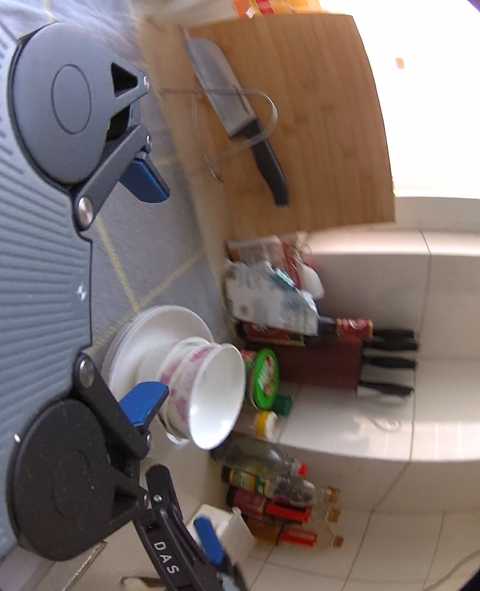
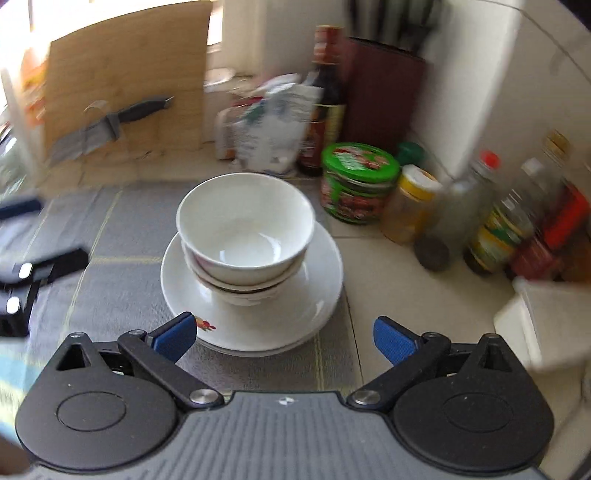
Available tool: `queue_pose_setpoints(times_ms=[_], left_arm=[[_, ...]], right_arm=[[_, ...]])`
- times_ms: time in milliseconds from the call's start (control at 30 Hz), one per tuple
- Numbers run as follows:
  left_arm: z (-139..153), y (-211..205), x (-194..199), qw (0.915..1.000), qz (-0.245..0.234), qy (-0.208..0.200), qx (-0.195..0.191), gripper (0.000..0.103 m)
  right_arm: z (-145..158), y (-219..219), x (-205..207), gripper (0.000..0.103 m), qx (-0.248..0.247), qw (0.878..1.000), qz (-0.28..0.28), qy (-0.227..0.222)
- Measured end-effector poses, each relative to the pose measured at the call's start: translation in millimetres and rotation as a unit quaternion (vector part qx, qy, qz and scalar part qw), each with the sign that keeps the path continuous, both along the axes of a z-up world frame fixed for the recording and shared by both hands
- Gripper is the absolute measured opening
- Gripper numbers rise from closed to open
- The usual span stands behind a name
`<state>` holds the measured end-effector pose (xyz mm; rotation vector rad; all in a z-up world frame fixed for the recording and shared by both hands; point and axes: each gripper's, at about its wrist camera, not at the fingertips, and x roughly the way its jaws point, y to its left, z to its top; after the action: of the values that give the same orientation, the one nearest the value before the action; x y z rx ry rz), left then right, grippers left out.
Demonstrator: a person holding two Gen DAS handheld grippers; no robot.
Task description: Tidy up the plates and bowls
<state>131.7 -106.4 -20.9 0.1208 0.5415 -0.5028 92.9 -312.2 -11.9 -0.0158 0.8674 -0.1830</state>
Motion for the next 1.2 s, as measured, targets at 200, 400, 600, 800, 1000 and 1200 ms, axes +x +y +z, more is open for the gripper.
queue_pose_setpoints(times_ms=[200,400,600,800,1000,1200], left_arm=[[15,5,-21,0.9983,0.041,0.014,0.039,0.102],[22,9,-33,0.9983,0.035,0.021,0.042,0.102],[26,11,-37,0.9979,0.043,0.029,0.04,0.102],[31,13,-39,0.9981,0.044,0.025,0.034,0.102],[32,14,-38,0.9973,0.055,0.028,0.041,0.102],[32,13,-38,0.9962,0.06,0.032,0.055,0.102]], right_arm=[[1,22,-30,0.103,0.047,0.997,-0.049,-0.021],[10,36,-42,0.103,0.029,0.998,-0.054,-0.032],[13,40,-46,0.103,0.026,0.997,-0.061,-0.037],[16,42,-47,0.103,0.024,0.997,-0.06,-0.041],[17,42,-48,0.103,0.028,0.997,-0.058,-0.043],[18,40,-49,0.103,0.028,0.997,-0.06,-0.042]])
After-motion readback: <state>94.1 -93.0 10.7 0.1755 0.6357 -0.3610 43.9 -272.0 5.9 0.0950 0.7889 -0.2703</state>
